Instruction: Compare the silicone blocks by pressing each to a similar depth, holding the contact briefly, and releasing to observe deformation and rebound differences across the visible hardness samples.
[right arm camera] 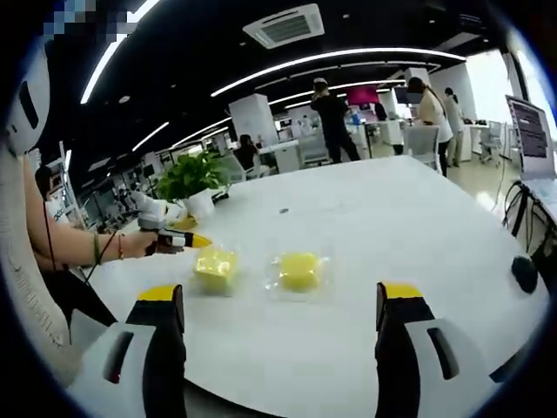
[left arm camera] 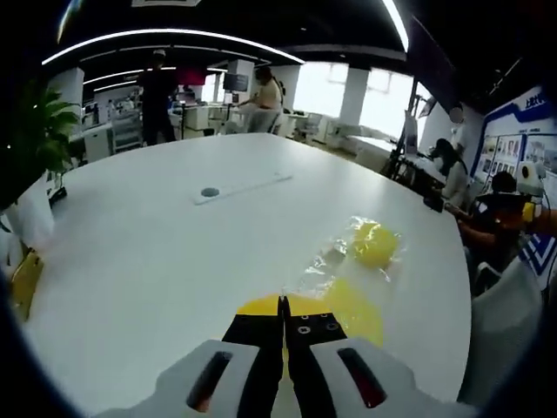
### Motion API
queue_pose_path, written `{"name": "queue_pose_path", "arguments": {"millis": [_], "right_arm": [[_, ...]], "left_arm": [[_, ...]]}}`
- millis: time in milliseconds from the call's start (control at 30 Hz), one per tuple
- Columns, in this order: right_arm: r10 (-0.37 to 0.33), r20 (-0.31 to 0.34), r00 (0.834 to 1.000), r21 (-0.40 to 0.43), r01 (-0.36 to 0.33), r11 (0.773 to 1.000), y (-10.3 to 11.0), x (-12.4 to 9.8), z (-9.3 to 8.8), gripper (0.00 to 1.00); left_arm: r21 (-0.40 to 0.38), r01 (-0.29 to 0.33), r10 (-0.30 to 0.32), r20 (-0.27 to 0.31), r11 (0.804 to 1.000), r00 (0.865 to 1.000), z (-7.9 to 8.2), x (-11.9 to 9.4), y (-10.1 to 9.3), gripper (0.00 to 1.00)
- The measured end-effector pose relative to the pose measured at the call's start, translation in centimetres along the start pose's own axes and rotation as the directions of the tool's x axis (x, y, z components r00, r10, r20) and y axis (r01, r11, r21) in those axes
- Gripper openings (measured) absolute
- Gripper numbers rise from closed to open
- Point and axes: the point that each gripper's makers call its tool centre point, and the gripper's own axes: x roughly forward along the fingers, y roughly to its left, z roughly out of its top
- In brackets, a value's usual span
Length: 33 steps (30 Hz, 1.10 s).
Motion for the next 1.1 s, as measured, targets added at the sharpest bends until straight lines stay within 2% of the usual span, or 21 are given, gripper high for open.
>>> {"name": "queue_pose_path", "arguments": {"millis": [200, 367, 733, 867, 967, 1100], "right_arm": [[-0.007, 0.020, 1.000, 0.026, 0.007, 1.000, -0.6, 0.1, 1.2, 0.85], [-0.031, -0.007, 1.000, 0.007, 0.031, 1.000, -1.4, -0.1, 0.9, 0.84], [-0.022, -0.052, 0.998, 0.001, 0.022, 1.000, -1.3, 0.5, -0.5, 0.83], [-0.011, -0.058, 0.998, -0.010, 0.011, 1.000, -1.0, 0.7, -0.6, 0.83], [0.001, -0.057, 0.998, -0.016, -0.002, 1.000, -0.6, 0.7, -0.5, 0.83], [0.009, -0.068, 0.998, -0.043, -0.012, 0.999, -0.2, 0.7, -0.6, 0.83]], "left_arm": [[0.034, -0.038, 0.040, -0.044, 0.999, 0.998, -2.1, 1.6, 1.5, 0.00], [0.062, -0.042, 0.046, -0.065, 0.997, 0.997, -3.3, 2.5, 1.7, 0.00], [0.062, -0.038, 0.041, -0.038, 0.997, 0.998, -3.0, 3.0, 2.2, 0.00], [0.169, -0.054, 0.062, -0.043, 0.984, 0.997, -2.8, 2.7, 2.2, 0.00], [0.279, -0.073, 0.090, -0.048, 0.958, 0.995, -2.4, 2.5, 2.0, 0.01], [0.279, -0.088, 0.103, -0.038, 0.956, 0.994, -1.7, 2.0, 1.8, 0.15]]}}
